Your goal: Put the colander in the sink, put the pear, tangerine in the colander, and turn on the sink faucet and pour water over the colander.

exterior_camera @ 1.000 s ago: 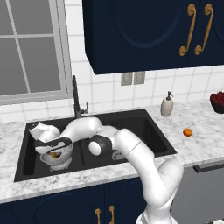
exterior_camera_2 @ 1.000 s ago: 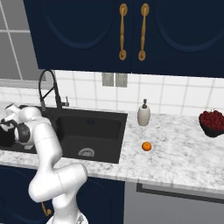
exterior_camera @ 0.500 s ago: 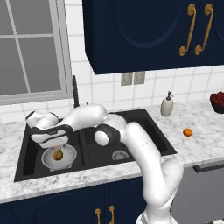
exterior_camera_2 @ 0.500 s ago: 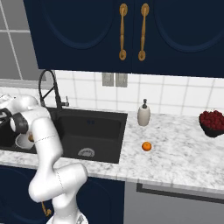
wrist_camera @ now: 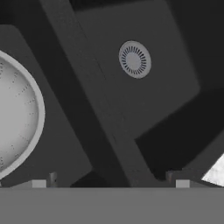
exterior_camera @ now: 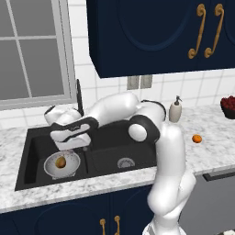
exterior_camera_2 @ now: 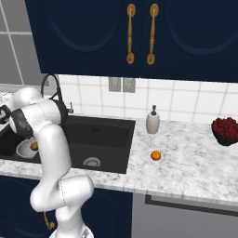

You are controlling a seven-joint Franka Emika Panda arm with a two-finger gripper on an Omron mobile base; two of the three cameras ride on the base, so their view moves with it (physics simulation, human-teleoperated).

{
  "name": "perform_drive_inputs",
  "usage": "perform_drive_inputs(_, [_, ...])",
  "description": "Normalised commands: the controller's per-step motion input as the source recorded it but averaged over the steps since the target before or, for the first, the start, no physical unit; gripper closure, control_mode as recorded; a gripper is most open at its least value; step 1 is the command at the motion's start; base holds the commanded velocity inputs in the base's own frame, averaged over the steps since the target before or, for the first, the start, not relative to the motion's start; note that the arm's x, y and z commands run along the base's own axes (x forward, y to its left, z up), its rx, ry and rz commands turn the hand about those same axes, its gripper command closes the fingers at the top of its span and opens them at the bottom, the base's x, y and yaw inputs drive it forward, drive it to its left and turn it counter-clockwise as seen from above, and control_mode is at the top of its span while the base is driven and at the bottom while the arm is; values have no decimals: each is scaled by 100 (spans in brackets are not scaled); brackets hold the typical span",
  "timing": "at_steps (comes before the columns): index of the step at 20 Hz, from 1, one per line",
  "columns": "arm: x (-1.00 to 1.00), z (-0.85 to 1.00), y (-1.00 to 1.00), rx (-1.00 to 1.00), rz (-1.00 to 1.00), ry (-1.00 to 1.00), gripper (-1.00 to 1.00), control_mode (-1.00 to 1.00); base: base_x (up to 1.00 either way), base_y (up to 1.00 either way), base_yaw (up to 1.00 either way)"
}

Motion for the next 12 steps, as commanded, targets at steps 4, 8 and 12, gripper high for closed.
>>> perform_drive_inputs(4, [-61, 82, -100, 18, 0, 0, -100, -100, 0, 0, 0])
perform_drive_inputs(8, [-49, 74, -100, 18, 0, 0, -100, -100, 0, 0, 0])
perform_drive_inputs(12, [-33, 78, -95, 16, 3, -1, -100, -100, 0, 0, 0])
